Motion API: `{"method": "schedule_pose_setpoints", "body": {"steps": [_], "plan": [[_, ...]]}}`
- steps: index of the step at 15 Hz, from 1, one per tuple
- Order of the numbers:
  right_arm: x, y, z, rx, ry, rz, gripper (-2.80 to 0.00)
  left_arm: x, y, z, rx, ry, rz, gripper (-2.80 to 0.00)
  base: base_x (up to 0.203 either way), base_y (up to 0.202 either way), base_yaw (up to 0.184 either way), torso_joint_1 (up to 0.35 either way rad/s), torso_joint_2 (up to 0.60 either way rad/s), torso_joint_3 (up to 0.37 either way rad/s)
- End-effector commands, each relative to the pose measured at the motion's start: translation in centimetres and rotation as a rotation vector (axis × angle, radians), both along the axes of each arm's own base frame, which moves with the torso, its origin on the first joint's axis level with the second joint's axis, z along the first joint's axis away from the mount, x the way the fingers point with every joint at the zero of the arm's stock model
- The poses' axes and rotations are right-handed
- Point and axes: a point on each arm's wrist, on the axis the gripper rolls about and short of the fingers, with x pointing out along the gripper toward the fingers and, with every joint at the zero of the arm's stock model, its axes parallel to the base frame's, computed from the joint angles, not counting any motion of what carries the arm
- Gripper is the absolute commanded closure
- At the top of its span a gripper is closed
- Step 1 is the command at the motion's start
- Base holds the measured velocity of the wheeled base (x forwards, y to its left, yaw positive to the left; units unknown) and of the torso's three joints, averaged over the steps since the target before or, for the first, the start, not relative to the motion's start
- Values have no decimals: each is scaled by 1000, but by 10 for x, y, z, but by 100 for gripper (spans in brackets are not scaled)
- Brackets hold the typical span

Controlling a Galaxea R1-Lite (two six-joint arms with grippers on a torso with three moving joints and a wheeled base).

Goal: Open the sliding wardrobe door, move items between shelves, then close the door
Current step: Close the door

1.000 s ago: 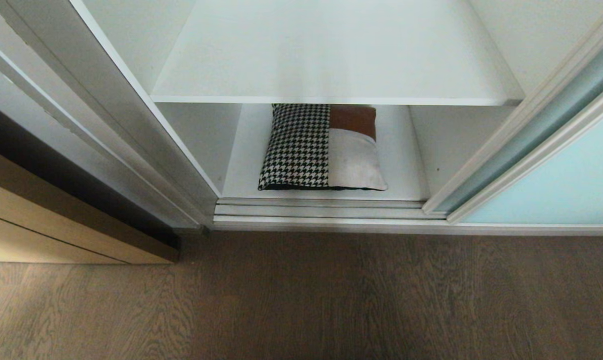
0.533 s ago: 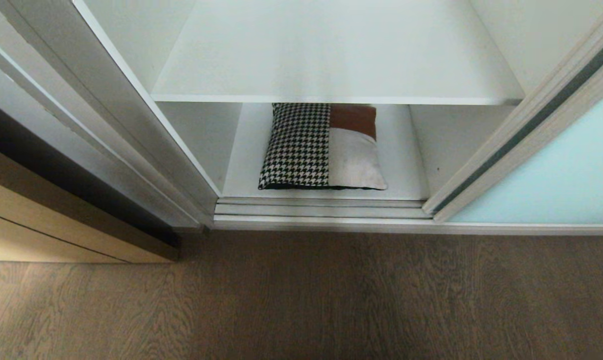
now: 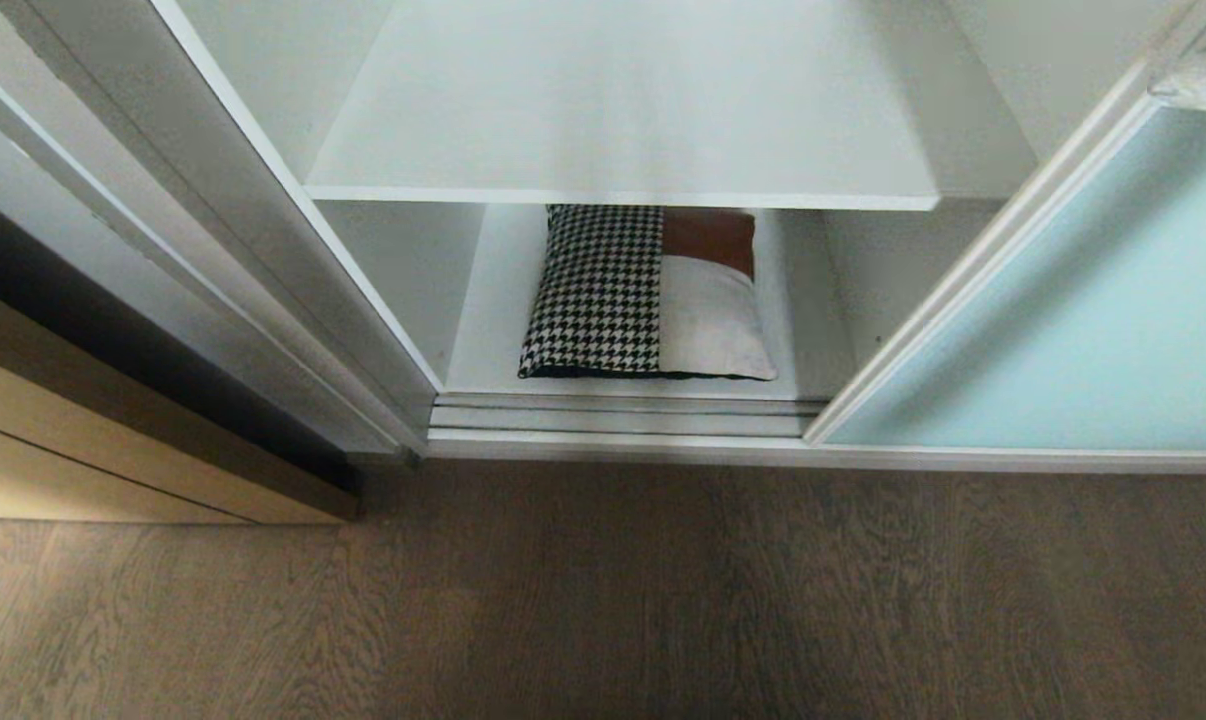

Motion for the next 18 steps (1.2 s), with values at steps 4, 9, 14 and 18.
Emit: {"method": "schedule_pose_setpoints", "body": {"steps": [4, 9, 14, 18], "plan": [[-51, 48, -14, -83, -51, 241, 0, 0, 0, 0, 1, 1, 2, 0, 0, 0, 0, 0, 0, 0], [-102, 39, -17, -96, -132, 236, 0, 0, 0, 0, 1, 0, 2, 0, 0, 0, 0, 0, 0, 0], [-136, 24, -18, -104, -192, 36, 0, 0, 0, 0, 1, 0, 2, 0, 0, 0, 0, 0, 0, 0], [-153, 17, -21, -126, -215, -218, 0, 0, 0, 0, 1, 1, 2, 0, 0, 0, 0, 0, 0, 0]]}}
